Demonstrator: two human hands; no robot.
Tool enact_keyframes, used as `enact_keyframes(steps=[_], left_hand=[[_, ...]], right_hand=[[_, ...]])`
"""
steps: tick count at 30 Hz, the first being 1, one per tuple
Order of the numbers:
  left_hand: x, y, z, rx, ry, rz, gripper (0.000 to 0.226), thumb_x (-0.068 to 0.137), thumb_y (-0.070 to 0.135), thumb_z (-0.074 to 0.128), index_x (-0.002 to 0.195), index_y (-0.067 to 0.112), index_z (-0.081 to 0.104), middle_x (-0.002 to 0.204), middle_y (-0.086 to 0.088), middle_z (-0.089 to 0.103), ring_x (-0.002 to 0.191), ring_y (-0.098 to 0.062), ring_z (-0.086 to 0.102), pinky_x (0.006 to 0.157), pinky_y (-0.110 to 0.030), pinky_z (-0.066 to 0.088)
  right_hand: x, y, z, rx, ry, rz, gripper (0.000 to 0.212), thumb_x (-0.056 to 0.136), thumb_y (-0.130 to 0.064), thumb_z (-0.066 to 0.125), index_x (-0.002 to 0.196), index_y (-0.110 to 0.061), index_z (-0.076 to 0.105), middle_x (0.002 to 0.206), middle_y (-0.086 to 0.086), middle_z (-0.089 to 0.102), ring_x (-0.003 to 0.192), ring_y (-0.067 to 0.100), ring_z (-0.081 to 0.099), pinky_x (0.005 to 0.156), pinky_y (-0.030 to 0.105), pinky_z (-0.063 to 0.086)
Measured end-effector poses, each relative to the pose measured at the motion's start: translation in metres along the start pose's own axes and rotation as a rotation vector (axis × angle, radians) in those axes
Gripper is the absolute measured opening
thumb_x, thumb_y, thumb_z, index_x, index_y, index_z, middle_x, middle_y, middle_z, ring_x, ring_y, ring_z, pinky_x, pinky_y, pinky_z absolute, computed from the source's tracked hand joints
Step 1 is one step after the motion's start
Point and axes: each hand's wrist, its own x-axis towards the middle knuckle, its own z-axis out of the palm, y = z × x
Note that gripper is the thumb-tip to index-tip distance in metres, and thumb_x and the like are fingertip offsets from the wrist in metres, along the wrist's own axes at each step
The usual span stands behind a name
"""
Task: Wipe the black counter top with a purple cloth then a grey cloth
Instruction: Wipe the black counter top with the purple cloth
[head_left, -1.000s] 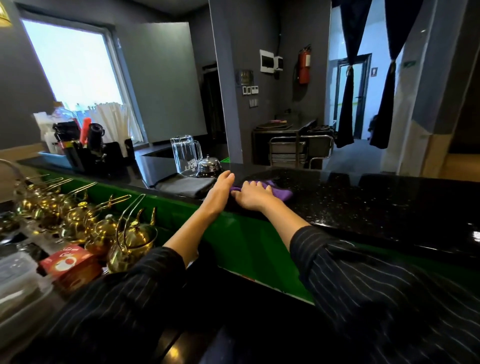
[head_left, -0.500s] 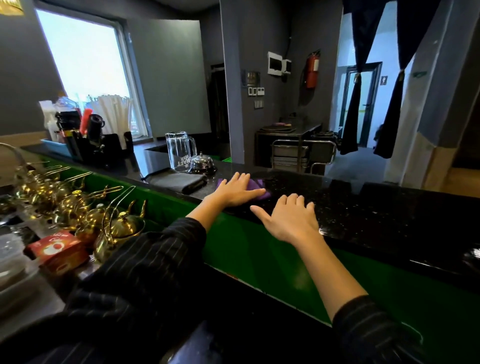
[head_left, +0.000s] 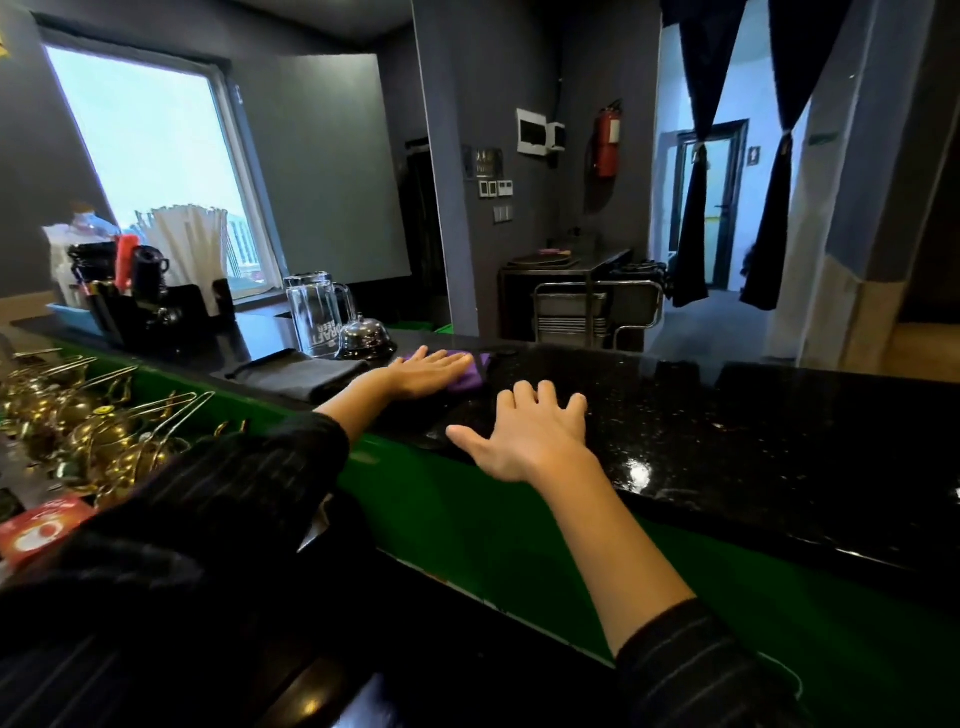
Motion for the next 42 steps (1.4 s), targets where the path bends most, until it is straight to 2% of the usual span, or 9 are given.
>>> enact_keyframes(steps=[9, 12, 15, 19, 26, 31, 35, 39, 42], left_hand=[[0.065, 0.012, -0.006, 0.056, -0.042, 0.022, 0.061, 0.094, 0.059, 0.020, 0.149, 0.038, 0.008, 0.161, 0.001, -0.002, 0.146, -0.038, -0.007, 0.114, -0.065, 0.000], [0.052, 0.006, -0.003, 0.080, -0.061, 0.154, 0.056, 0.095, 0.053, 0.025, 0.148, 0.039, 0.011, 0.161, 0.003, -0.006, 0.146, -0.038, -0.010, 0.113, -0.067, -0.001], [0.040, -0.009, 0.001, 0.009, -0.066, 0.230, 0.067, 0.087, 0.060, 0.021, 0.149, 0.039, 0.002, 0.161, 0.002, -0.006, 0.146, -0.032, -0.013, 0.115, -0.062, -0.004], [0.048, -0.018, -0.002, -0.110, -0.044, 0.145, 0.057, 0.097, 0.054, 0.021, 0.149, 0.039, 0.002, 0.161, 0.004, -0.005, 0.147, -0.029, -0.014, 0.115, -0.058, -0.008], [0.093, 0.021, -0.009, -0.073, -0.065, 0.032, 0.072, 0.084, 0.075, 0.019, 0.147, 0.044, 0.003, 0.161, 0.003, -0.002, 0.146, -0.035, -0.012, 0.114, -0.064, -0.004], [0.078, 0.043, -0.006, 0.011, -0.066, 0.226, 0.058, 0.097, 0.053, 0.024, 0.149, 0.038, 0.003, 0.161, 0.000, -0.002, 0.146, -0.036, -0.011, 0.114, -0.061, -0.002], [0.046, 0.007, 0.004, -0.013, -0.041, 0.336, 0.054, 0.099, 0.049, 0.022, 0.148, 0.041, 0.001, 0.161, 0.005, -0.002, 0.146, -0.029, -0.012, 0.116, -0.058, -0.003], [0.002, -0.045, 0.008, -0.055, 0.019, 0.283, 0.053, 0.102, 0.033, 0.029, 0.151, 0.028, 0.010, 0.161, 0.003, 0.003, 0.145, -0.018, -0.012, 0.118, -0.047, -0.006], [-0.016, -0.050, 0.007, 0.029, 0.029, 0.170, 0.053, 0.103, 0.027, 0.029, 0.150, 0.024, 0.006, 0.161, 0.001, 0.000, 0.147, -0.027, -0.008, 0.117, -0.051, -0.001]], right_hand=[[0.001, 0.003, 0.007, 0.063, 0.061, 0.001, 0.089, 0.086, -0.077, 0.023, 0.149, -0.014, 0.031, 0.155, 0.010, 0.027, 0.143, 0.031, 0.019, 0.112, 0.057, 0.012], [-0.001, 0.002, 0.006, 0.070, 0.064, -0.004, 0.089, 0.087, -0.077, 0.022, 0.149, -0.013, 0.031, 0.155, 0.011, 0.028, 0.143, 0.031, 0.019, 0.112, 0.057, 0.012], [-0.002, 0.002, 0.006, 0.071, 0.042, 0.012, 0.093, 0.086, -0.078, 0.021, 0.151, -0.012, 0.027, 0.157, 0.014, 0.025, 0.145, 0.034, 0.015, 0.113, 0.059, 0.009], [0.002, 0.005, 0.008, 0.085, -0.054, 0.049, 0.101, 0.083, -0.082, 0.019, 0.154, -0.010, 0.013, 0.162, 0.019, 0.007, 0.148, 0.042, -0.002, 0.115, 0.064, -0.001], [0.006, 0.007, 0.011, 0.072, 0.001, 0.029, 0.097, 0.085, -0.079, 0.021, 0.153, -0.011, 0.019, 0.160, 0.020, 0.013, 0.147, 0.042, 0.005, 0.114, 0.064, 0.004], [0.006, 0.007, 0.011, 0.079, 0.014, 0.024, 0.096, 0.085, -0.079, 0.022, 0.152, -0.011, 0.022, 0.160, 0.019, 0.016, 0.147, 0.041, 0.008, 0.114, 0.063, 0.006], [0.005, 0.009, 0.011, 0.093, 0.037, 0.037, 0.098, 0.083, -0.081, 0.022, 0.151, -0.010, 0.026, 0.159, 0.018, 0.021, 0.146, 0.040, 0.013, 0.114, 0.063, 0.009], [0.004, 0.008, 0.010, 0.084, 0.069, 0.043, 0.098, 0.082, -0.082, 0.023, 0.147, -0.010, 0.034, 0.155, 0.016, 0.030, 0.143, 0.039, 0.022, 0.113, 0.062, 0.016], [0.004, 0.004, 0.009, 0.078, 0.081, 0.042, 0.097, 0.081, -0.082, 0.025, 0.143, -0.010, 0.040, 0.151, 0.015, 0.035, 0.140, 0.037, 0.027, 0.111, 0.062, 0.020]])
